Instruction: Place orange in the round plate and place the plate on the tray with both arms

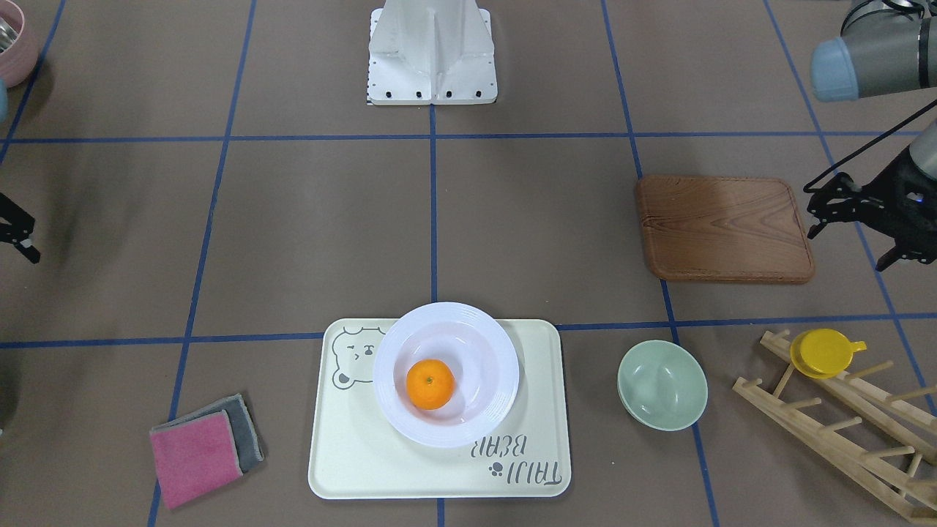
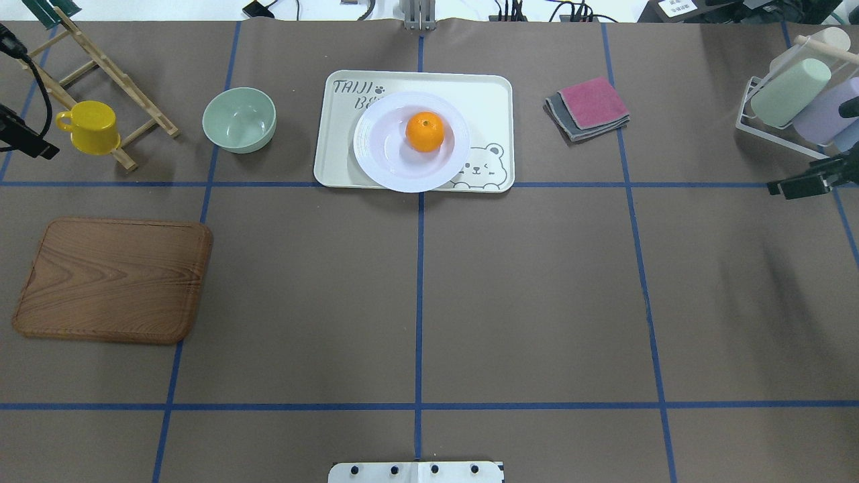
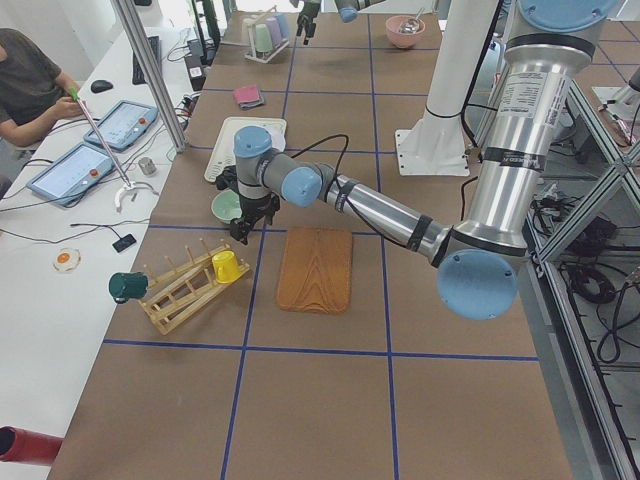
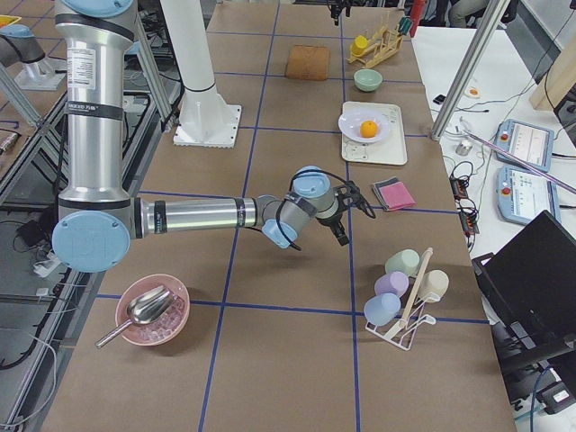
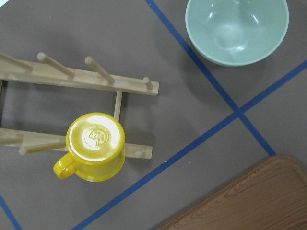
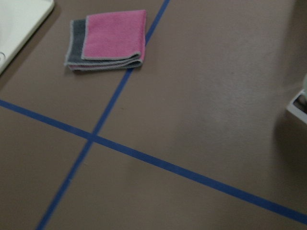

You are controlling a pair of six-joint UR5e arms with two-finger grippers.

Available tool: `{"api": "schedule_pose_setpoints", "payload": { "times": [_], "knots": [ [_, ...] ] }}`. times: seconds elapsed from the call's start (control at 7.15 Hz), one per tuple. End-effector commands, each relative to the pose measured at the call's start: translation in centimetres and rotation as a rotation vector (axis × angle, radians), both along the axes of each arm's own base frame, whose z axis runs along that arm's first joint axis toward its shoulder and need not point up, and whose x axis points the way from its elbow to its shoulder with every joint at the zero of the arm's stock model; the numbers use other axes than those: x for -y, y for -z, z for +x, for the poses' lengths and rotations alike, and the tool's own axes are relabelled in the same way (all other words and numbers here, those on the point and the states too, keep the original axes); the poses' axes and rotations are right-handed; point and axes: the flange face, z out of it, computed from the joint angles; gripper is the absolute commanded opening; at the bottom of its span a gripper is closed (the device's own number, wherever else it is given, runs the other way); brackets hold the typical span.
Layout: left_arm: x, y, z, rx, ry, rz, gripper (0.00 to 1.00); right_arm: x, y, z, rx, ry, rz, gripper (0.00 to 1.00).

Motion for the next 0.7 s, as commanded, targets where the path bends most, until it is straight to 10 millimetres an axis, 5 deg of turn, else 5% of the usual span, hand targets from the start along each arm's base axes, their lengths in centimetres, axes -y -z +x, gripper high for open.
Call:
{"api": "schedule_pose_setpoints", "payload": {
  "times": [0.0, 0.14, 0.28, 0.56],
  "knots": [
    [-0.8, -2.2, -1.8, 0.011, -0.017, -0.005, 0.99, 6.1, 1.4, 8.5, -0.245, 0.199, -0.042, 1.0],
    [-0.9, -3.1, -3.1, 0.015, -0.009, -0.012, 0.99, 8.4, 4.5, 12.1, -0.281, 0.261, -0.081, 1.0],
    [-1.1, -4.9, -4.3, -0.024, -0.022, -0.048, 0.99, 7.3, 3.8, 14.6, -0.268, 0.249, -0.109, 1.0],
    [-0.4, -8.9, -6.8, -0.045, -0.064, -0.064, 0.99, 5.6, 3.3, 14.7, -0.255, 0.239, -0.13, 1.0]
  ]
}}
